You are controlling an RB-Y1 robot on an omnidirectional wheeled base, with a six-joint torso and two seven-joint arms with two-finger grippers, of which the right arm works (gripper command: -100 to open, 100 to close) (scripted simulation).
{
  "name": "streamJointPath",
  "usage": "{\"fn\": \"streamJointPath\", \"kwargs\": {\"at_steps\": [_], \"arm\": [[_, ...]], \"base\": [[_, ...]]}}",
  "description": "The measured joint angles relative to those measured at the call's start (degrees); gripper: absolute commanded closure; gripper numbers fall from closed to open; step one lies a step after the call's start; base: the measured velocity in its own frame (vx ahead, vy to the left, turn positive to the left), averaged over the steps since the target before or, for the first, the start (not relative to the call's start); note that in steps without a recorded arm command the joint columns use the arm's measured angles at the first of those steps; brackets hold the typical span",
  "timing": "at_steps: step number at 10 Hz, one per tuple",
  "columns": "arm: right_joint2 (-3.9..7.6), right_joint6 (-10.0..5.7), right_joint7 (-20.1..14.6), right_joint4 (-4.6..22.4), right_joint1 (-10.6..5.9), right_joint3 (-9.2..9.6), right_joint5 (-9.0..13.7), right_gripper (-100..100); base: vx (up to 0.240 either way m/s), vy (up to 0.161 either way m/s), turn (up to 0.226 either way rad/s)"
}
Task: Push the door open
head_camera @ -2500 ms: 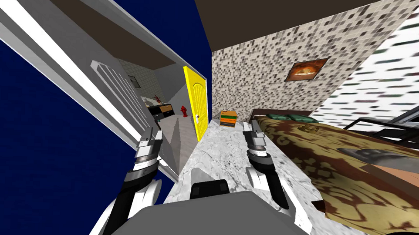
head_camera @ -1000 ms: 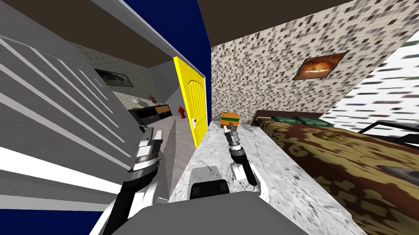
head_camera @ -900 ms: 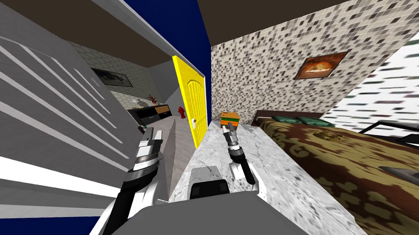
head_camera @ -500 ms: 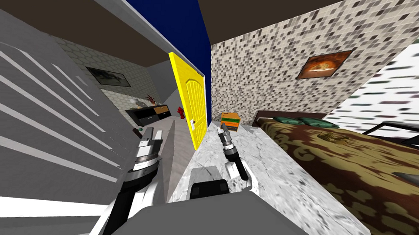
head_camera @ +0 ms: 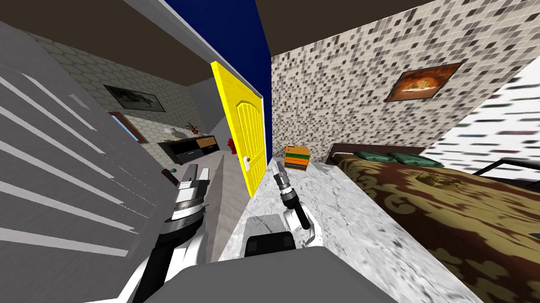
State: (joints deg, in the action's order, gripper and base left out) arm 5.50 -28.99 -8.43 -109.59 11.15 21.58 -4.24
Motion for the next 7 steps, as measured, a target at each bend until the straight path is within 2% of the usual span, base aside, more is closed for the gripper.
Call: {"fn": "streamJointPath", "kwargs": {"at_steps": [1,2,3,4,5,6,7], "arm": [[0.38,0.38,-0.52,0.78,-0.79,1.02,0.23,-100],[0.15,0.47,-0.64,2.01,-1.48,2.16,0.2,-100],[0.58,0.7,-1.1,3.13,-2.4,3.37,0.46,-100],[0.26,0.89,-1.35,4.86,-3.64,4.59,0.51,-100],[0.36,0.77,-1.53,5.97,-4.09,5.66,0.58,-100],[0.34,0.86,-1.9,7.8,-5.47,6.93,0.77,-100],[0.42,1.62,-2.28,8.39,-6.4,8.1,0.9,-100]], "base": [[0.103,-0.025,-0.007],[0.14,-0.029,-0.009],[0.144,-0.015,-0.004],[0.107,-0.013,-0.003],[0.124,-0.01,-0.011],[0.134,-0.025,-0.006],[0.124,-0.023,-0.002]]}}
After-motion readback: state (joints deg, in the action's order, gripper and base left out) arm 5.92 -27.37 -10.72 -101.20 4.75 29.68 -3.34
